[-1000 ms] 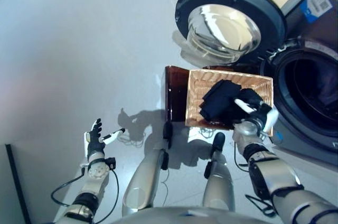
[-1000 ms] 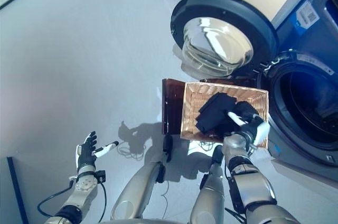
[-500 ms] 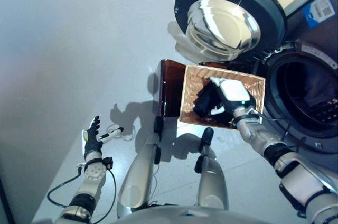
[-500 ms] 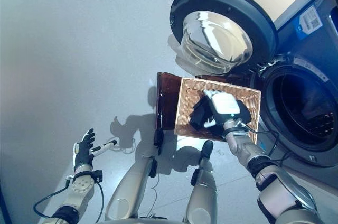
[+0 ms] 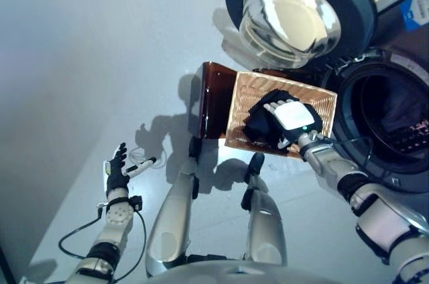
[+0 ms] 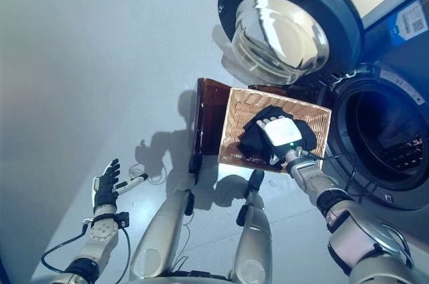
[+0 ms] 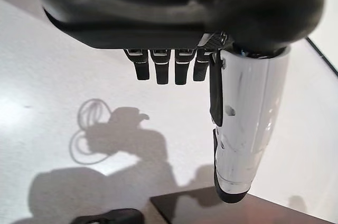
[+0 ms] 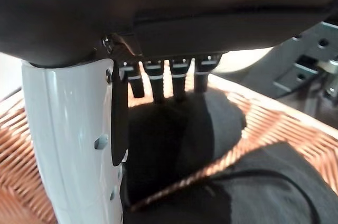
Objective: Pick up the clothes and place them into the washing machine
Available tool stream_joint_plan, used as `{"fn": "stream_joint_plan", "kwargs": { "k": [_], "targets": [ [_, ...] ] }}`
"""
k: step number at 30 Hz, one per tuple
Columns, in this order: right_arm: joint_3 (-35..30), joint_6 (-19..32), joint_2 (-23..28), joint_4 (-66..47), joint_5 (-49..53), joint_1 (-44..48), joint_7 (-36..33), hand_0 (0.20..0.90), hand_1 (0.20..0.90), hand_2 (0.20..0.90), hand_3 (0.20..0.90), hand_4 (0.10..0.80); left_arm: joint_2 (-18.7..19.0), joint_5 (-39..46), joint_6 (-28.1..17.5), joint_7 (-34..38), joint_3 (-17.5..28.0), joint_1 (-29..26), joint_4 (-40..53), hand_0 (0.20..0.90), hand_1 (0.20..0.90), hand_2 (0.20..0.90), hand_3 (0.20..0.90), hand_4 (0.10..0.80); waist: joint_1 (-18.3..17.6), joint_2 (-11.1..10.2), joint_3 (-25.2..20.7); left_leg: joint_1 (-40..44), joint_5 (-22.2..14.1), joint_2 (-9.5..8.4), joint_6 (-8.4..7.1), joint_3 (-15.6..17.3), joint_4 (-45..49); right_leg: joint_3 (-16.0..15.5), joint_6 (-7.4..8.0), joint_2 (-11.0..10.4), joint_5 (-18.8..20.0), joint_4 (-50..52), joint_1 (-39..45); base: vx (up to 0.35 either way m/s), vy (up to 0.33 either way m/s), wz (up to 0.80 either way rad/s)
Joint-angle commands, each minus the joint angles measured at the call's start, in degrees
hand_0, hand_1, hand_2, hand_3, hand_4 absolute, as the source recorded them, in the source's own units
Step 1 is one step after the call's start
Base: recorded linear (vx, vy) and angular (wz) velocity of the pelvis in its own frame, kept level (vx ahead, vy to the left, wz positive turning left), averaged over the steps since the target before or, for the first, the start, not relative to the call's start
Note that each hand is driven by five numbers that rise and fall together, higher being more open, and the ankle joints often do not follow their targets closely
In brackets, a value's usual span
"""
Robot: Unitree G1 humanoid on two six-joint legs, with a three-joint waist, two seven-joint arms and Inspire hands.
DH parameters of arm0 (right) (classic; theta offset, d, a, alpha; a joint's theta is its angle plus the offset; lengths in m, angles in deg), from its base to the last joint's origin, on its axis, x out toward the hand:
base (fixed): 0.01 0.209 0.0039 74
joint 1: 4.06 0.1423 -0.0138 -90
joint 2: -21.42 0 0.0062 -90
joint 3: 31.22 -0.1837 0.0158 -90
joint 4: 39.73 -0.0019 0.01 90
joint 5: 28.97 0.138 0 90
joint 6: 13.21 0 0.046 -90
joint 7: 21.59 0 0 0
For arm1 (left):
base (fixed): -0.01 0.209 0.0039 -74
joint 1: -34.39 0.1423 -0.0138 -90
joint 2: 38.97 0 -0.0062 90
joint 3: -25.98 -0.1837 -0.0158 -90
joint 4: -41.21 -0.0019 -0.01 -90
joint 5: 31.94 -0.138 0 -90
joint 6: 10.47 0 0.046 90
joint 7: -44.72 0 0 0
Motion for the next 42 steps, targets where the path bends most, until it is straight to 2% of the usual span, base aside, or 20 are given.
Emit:
{"fn": "stream_joint_plan", "kwargs": {
  "k": [1, 5, 11, 12, 14, 15, 16, 24, 39, 40, 41, 42],
  "targets": [
    [-0.35, -2.82, 3.39, 1.04, 1.79, 3.58, -4.77, 0.9, 0.9, 0.9, 0.9, 0.8, 3.22, 0.78, -3.62, 2.71, 0.79, 2.01, 2.04, 0.9, 0.9, 0.9, 0.9, 0.8, 1.54, 0.73, -2.49, -3.52, -0.66, 0.81, -5.1, -1.92, 1.77, -1.02, -3.2, 2.29, -6.17, 6.46, -2.24, 0.0, -0.038, 0.11],
    [-1.04, -4.25, 2.11, 3.9, 2.46, 5.26, -6.2, 0.9, 0.9, 0.9, 0.9, 0.8, 3.2, 1.02, -3.58, 2.98, 0.16, 2.53, 4.01, 0.9, 0.9, 0.9, 0.9, 0.8, 2.03, 1.03, -1.87, -4.34, -0.65, 0.8, -5.12, -2.39, 2.17, -1.58, -3.34, 2.37, -6.61, 7.44, -3.07, 0.012, -0.026, 0.1],
    [-2.02, -4.83, 1.76, 2.34, 3.16, 6.5, -7.69, 0.9, 0.9, 0.9, 0.9, 0.8, 3.1, 0.88, -3.65, 3.63, 0.11, 2.08, 4.84, 0.9, 0.9, 0.9, 0.9, 0.8, 2.06, 1.32, -1.54, -4.82, -1.1, 0.66, -5.03, -2.64, 2.77, -1.53, -3.35, 2.3, -7.19, 8.63, -3.74, 0.056, -0.003, 0.05],
    [-1.95, -4.86, 1.49, 2.62, 3.18, 6.55, -7.62, 0.9, 0.9, 0.9, 0.9, 0.8, 3.09, 0.95, -3.66, 3.68, 0.11, 2.01, 4.8, 0.9, 0.9, 0.9, 0.9, 0.8, 1.99, 1.15, -1.81, -4.18, -2.95, 0.66, -5.28, -2.81, 2.99, -1.12, -3.03, 2.3, -8.92, 9.22, -3.33, 0.12, -0.021, 0.01],
    [-1.57, -5.25, 1.05, 3.54, 3.26, 7.32, -7.64, 0.9, 0.9, 0.9, 0.9, 0.8, 3.29, 1.17, -3.87, 4.03, 0.22, 1.91, 5.84, 0.9, 0.9, 0.9, 0.9, 0.8, 2.17, 1.17, -1.72, -4.58, -3.12, 0.51, -5.25, -2.73, 3.27, -1.13, -2.97, 2.23, -9.02, 9.36, -3.57, 0.029, 0.004, 0.03],
    [-1.75, -5.32, 0.87, 4.06, 3.51, 7.51, -7.72, 0.9, 0.9, 0.9, 0.9, 0.8, 3.41, 1.24, -3.96, 4.03, 0.19, 1.83, 6.46, 0.9, 0.9, 0.9, 0.9, 0.8, 2.4, 1.45, -1.34, -5.48, -1.39, 0.44, -4.96, -2.53, 3.19, -1.68, -3.34, 2.13, -7.42, 9.01, -4.21, 0.024, -0.005, 0.06],
    [-1.67, -5.43, 0.92, 4.23, 3.7, 8.02, -7.65, 0.9, 0.9, 0.9, 0.9, 0.8, 3.55, 1.26, -4.04, 4.13, 0.38, 1.82, 6.51, 0.9, 0.9, 0.9, 0.9, 0.8, 2.4, 1.26, -1.52, -5.03, -3.14, 0.47, -5.26, -2.82, 3.37, -1.32, -2.98, 2.15, -9.08, 9.4, -3.88, 0.018, -0.002, 0.07],
    [-2.89, -6.38, -0.26, 6.61, 4.79, 8.21, -8.51, 0.9, 0.9, 0.9, 0.9, 0.8, 3.89, 1.26, -4.25, 4.84, 0.42, 1.77, 9.12, 0.9, 0.9, 0.9, 0.9, 0.8, 2.54, 1.88, -0.45, -6.65, -3.13, 0.04, -5.28, -2.79, 3.76, -1.33, -3.26, 2.13, -9.64, 11.1, -5.68, 0.02, -0.004, 0.04],
    [-3.62, -5.75, -2.12, 4.15, 4.4, 6.57, -8.55, 0.9, 0.9, 0.9, 0.9, 0.8, 4.59, -0.07, -4.25, 5.01, 1.2, 2.69, 9.55, 0.9, 0.9, 0.9, 0.9, 0.8, 2.44, 1.66, -1.62, -5.15, -3.65, 0.34, -5.05, -2.71, 4.17, -0.58, -3.52, 2.52, -9.46, 10.94, -4.78, -0.025, 0.0, -0.01],
    [-3.79, -5.75, -2.08, 4.01, 4.24, 6.53, -8.46, 0.9, 0.9, 0.9, 0.9, 0.8, 4.6, -0.1, -4.23, 4.92, 1.35, 2.55, 9.33, 0.9, 0.9, 0.9, 0.9, 0.8, 2.52, 1.87, -1.43, -5.92, -1.86, 0.34, -4.8, -2.56, 4.16, -1.03, -3.94, 2.51, -7.82, 10.52, -5.28, 0.0, 0.0, 0.0],
    [-3.73, -5.73, -2.14, 4.05, 4.11, 6.46, -8.37, 0.9, 0.9, 0.9, 0.9, 0.8, 4.65, -0.08, -4.3, 4.85, 1.42, 2.67, 9.01, 0.9, 0.9, 0.9, 0.9, 0.8, 2.41, 1.64, -1.67, -5.18, -3.77, 0.34, -5.09, -2.73, 4.54, -0.53, -3.61, 2.56, -9.61, 11.2, -4.78, 0.0, 0.0, 0.0],
    [-3.72, -5.71, -2.37, 4.25, 4.03, 6.33, -8.31, 0.9, 0.9, 0.9, 0.9, 0.8, 4.58, -0.09, -4.3, 4.85, 1.43, 2.86, 8.79, 0.9, 0.9, 0.9, 0.9, 0.8, 2.41, 1.69, -1.74, -5.19, -3.71, 0.35, -5.07, -2.79, 4.48, -0.46, -3.62, 2.62, -9.53, 11.19, -4.82, 0.08, -0.032, -0.01]
  ]
}}
